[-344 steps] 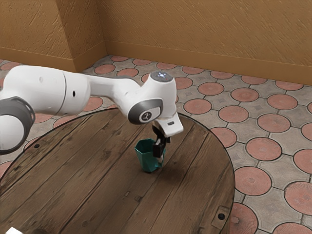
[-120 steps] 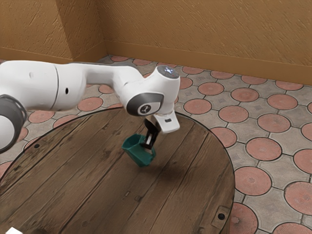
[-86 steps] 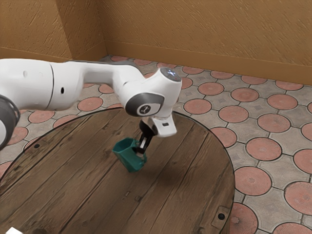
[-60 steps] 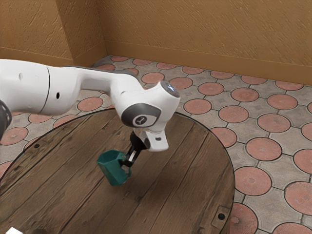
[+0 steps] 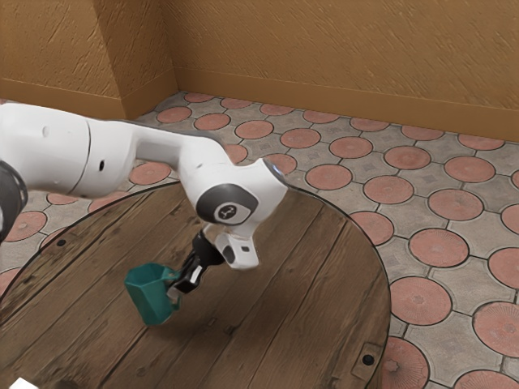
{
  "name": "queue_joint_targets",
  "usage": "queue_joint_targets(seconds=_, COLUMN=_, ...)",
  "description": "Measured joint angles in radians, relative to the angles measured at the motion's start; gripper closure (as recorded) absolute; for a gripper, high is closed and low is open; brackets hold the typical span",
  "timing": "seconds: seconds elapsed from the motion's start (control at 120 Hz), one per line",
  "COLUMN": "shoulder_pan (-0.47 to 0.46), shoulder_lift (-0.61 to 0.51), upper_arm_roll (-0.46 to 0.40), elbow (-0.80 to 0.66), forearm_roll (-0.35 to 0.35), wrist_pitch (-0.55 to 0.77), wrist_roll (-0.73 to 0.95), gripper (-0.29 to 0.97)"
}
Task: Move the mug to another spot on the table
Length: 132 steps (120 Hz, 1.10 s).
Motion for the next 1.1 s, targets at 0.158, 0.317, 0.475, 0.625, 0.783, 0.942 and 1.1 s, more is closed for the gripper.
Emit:
queue_joint_targets(seconds=0.158, shoulder_pan=0.001, shoulder_lift=0.005, upper_arm_roll=0.044, elbow=0.017, forearm_roll=0.005, wrist_pitch=-0.010, wrist_roll=-0.024, gripper=0.66)
queue_joint_targets(seconds=0.317, shoulder_pan=0.002, shoulder_lift=0.024, upper_arm_roll=0.072, elbow=0.052, forearm_roll=0.020, wrist_pitch=-0.001, wrist_roll=-0.040, gripper=0.66)
queue_joint_targets(seconds=0.475, shoulder_pan=0.002, shoulder_lift=0.068, upper_arm_roll=0.074, elbow=0.098, forearm_roll=0.045, wrist_pitch=0.012, wrist_roll=-0.051, gripper=0.66)
queue_joint_targets(seconds=0.625, shoulder_pan=0.002, shoulder_lift=0.075, upper_arm_roll=0.075, elbow=0.102, forearm_roll=0.054, wrist_pitch=0.026, wrist_roll=-0.058, gripper=0.66)
queue_joint_targets(seconds=0.783, shoulder_pan=0.001, shoulder_lift=0.081, upper_arm_roll=0.076, elbow=0.102, forearm_roll=0.055, wrist_pitch=0.034, wrist_roll=-0.064, gripper=0.60)
queue_joint_targets(seconds=0.942, shoulder_pan=0.001, shoulder_lift=0.086, upper_arm_roll=0.076, elbow=0.102, forearm_roll=0.052, wrist_pitch=0.036, wrist_roll=-0.069, gripper=0.34)
queue_joint_targets(seconds=1.1, shoulder_pan=0.001, shoulder_lift=0.087, upper_arm_roll=0.075, elbow=0.102, forearm_roll=0.045, wrist_pitch=0.038, wrist_roll=-0.074, gripper=0.16)
